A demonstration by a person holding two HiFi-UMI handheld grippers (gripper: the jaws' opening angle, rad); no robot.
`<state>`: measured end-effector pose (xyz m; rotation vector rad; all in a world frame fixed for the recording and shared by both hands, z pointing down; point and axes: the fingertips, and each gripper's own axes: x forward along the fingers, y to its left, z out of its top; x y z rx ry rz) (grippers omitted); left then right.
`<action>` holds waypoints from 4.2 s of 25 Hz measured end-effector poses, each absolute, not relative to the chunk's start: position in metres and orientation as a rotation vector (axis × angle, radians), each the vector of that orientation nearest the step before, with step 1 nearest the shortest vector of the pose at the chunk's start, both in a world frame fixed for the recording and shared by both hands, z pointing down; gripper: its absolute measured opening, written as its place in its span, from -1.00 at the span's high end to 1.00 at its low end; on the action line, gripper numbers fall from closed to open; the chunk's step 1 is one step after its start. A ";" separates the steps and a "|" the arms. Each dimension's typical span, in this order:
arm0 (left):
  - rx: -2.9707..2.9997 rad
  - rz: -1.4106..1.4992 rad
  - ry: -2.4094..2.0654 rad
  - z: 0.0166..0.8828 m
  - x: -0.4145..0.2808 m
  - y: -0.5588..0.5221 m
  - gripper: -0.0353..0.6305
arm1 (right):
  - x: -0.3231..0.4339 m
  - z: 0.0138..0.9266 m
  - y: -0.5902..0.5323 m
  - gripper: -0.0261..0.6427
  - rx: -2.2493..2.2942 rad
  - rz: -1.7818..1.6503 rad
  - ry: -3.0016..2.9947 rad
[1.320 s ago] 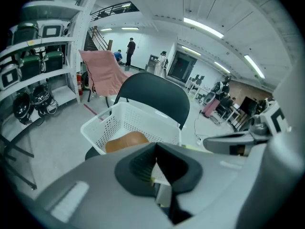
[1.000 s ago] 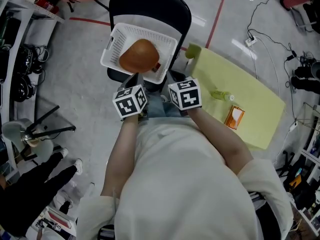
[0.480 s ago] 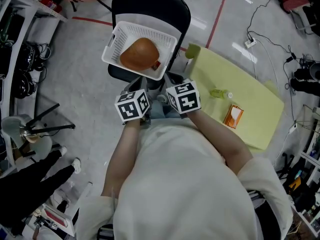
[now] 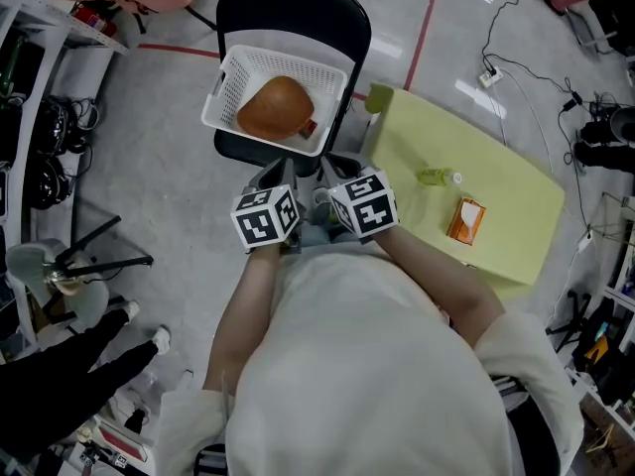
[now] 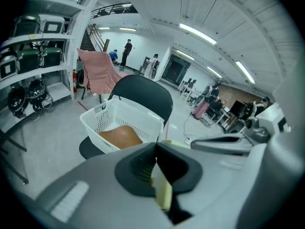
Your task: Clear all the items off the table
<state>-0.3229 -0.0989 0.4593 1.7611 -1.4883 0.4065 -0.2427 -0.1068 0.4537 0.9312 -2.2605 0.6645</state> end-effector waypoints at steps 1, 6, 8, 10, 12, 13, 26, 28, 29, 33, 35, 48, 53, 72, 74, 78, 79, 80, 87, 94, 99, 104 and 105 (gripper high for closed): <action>1.768 0.408 -1.482 0.458 -0.322 -0.096 0.87 | -0.242 0.453 -0.103 0.93 0.940 0.667 -2.259; 1.809 0.436 -1.441 0.454 -0.319 -0.077 0.87 | -0.238 0.449 -0.080 0.93 1.004 0.680 -2.237; 1.822 0.445 -1.424 0.452 -0.319 -0.068 0.87 | -0.237 0.448 -0.070 0.93 1.036 0.695 -2.229; 1.837 0.453 -1.406 0.450 -0.319 -0.059 0.87 | -0.235 0.445 -0.060 0.93 1.069 0.708 -2.221; 1.853 0.462 -1.389 0.448 -0.316 -0.052 0.87 | -0.230 0.443 -0.050 0.93 1.095 0.716 -2.213; 1.863 0.467 -1.380 0.447 -0.314 -0.049 0.87 | -0.227 0.442 -0.045 0.93 1.108 0.720 -2.208; 1.972 0.532 -1.275 0.440 -0.306 -0.012 0.87 | -0.212 0.439 0.007 0.93 1.274 0.772 -2.146; 1.982 0.536 -1.261 0.442 -0.305 -0.009 0.87 | -0.213 0.439 0.014 0.93 1.284 0.777 -2.150; 1.986 0.539 -1.253 0.443 -0.303 -0.006 0.87 | -0.213 0.439 0.017 0.93 1.291 0.779 -2.150; 2.010 0.563 -1.208 0.446 -0.295 0.002 0.87 | -0.205 0.440 0.029 0.93 1.341 0.802 -2.128; 2.020 0.572 -1.183 0.447 -0.291 0.004 0.87 | -0.202 0.442 0.033 0.93 1.358 0.815 -2.113; 2.090 0.615 -1.021 0.454 -0.242 0.008 0.87 | -0.147 0.445 0.040 0.93 1.577 0.903 -2.021; 2.104 0.636 -0.995 0.454 -0.211 0.013 0.87 | -0.111 0.448 0.053 0.93 1.623 0.930 -1.991; 2.084 0.678 -0.940 0.477 -0.064 0.039 0.87 | 0.057 0.470 0.085 0.93 1.714 0.941 -1.857; 2.084 0.687 -0.937 0.481 -0.050 0.040 0.87 | 0.075 0.475 0.088 0.93 1.727 0.964 -1.842; 2.080 0.711 -0.921 0.492 -0.022 0.041 0.87 | 0.111 0.488 0.094 0.93 1.738 0.991 -1.798; 2.079 0.719 -0.917 0.495 -0.014 0.040 0.87 | 0.120 0.492 0.094 0.93 1.740 1.001 -1.788; 2.078 0.728 -0.912 0.499 -0.008 0.040 0.87 | 0.129 0.496 0.095 0.93 1.740 1.009 -1.778; 2.062 0.772 -0.895 0.524 0.035 0.040 0.87 | 0.184 0.528 0.098 0.92 1.720 1.020 -1.701; 2.031 0.812 -0.896 0.551 0.066 0.035 0.87 | 0.224 0.569 0.090 0.81 1.694 1.072 -1.651; 2.007 0.863 -0.887 0.573 0.077 0.034 0.87 | 0.244 0.602 0.085 0.65 1.672 1.112 -1.612; 1.967 0.899 -0.897 0.598 0.086 0.031 0.87 | 0.261 0.638 0.081 0.50 1.650 1.151 -1.566; 1.960 0.906 -0.897 0.602 0.088 0.031 0.87 | 0.264 0.644 0.082 0.46 1.643 1.155 -1.557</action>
